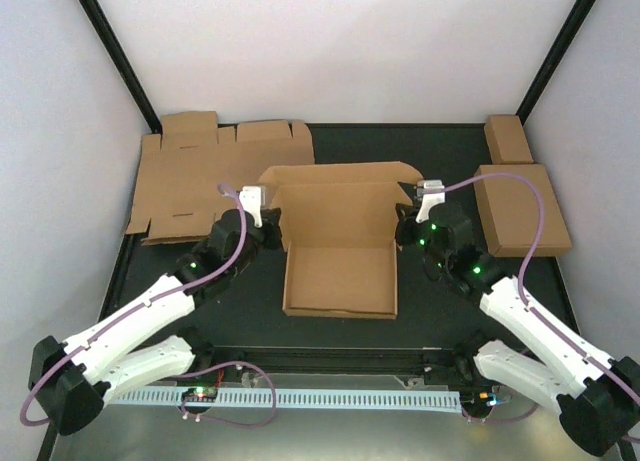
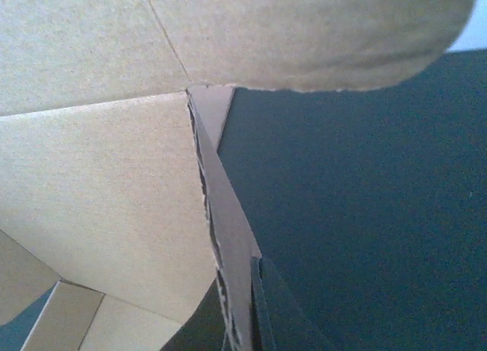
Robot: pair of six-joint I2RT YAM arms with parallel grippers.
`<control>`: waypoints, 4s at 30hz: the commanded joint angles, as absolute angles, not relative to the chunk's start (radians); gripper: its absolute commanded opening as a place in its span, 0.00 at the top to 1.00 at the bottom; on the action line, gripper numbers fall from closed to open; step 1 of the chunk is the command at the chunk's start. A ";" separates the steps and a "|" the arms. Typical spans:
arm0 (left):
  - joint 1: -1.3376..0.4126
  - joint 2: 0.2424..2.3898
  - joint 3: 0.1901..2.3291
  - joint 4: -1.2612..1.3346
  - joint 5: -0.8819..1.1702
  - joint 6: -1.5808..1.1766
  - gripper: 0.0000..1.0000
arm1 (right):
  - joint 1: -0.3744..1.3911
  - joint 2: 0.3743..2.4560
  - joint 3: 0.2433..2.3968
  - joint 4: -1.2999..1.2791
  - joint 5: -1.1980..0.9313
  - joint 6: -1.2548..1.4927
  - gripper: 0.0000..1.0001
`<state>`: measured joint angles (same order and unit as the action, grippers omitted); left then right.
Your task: Fold the paper box
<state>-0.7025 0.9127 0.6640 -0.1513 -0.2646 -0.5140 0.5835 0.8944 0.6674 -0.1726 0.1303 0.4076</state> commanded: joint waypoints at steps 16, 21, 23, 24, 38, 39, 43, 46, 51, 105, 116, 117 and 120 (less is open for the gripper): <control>-0.697 1.130 0.715 0.131 -0.465 -0.604 0.99 | 0.593 1.206 0.693 0.336 0.408 0.597 0.98; -0.697 1.143 0.701 0.122 -0.444 -0.660 0.98 | 0.600 1.208 0.645 0.363 0.427 0.652 0.98; -0.698 1.147 0.691 0.123 -0.430 -0.666 0.98 | 0.609 1.204 0.629 0.364 0.431 0.654 0.98; -0.698 1.146 0.680 0.123 -0.428 -0.668 0.98 | 0.615 1.201 0.612 0.364 0.435 0.659 0.98; -0.725 1.060 0.518 0.146 -0.380 -0.720 0.99 | 0.725 1.150 0.463 0.384 0.514 0.727 0.98; -0.727 1.056 0.513 0.144 -0.379 -0.720 0.98 | 0.732 1.150 0.456 0.383 0.519 0.730 0.98; -0.733 1.044 0.495 0.121 -0.370 -0.722 0.98 | 0.744 1.146 0.424 0.378 0.527 0.747 0.98; -0.741 1.041 0.478 0.111 -0.361 -0.729 0.98 | 0.750 1.138 0.391 0.380 0.535 0.761 0.98; -0.747 1.032 0.448 0.101 -0.350 -0.736 0.98 | 0.756 1.127 0.348 0.384 0.541 0.773 0.98; -0.755 1.066 0.483 0.151 -0.252 -1.049 0.99 | 0.808 1.189 0.448 0.368 0.639 0.800 0.98; -0.759 1.060 0.462 0.132 -0.271 -1.013 0.98 | 0.812 1.191 0.420 0.377 0.657 0.763 0.98; -0.759 1.064 0.462 0.132 -0.271 -1.013 0.98 | 0.813 1.193 0.420 0.381 0.658 0.761 0.98; -0.760 1.081 0.464 0.149 -0.268 -1.006 0.99 | 0.812 1.205 0.422 0.398 0.659 0.758 0.98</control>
<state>-0.7391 1.0359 0.4950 0.2558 -0.3763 -1.0012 0.7918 1.1721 0.4522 0.4465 0.6598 0.7589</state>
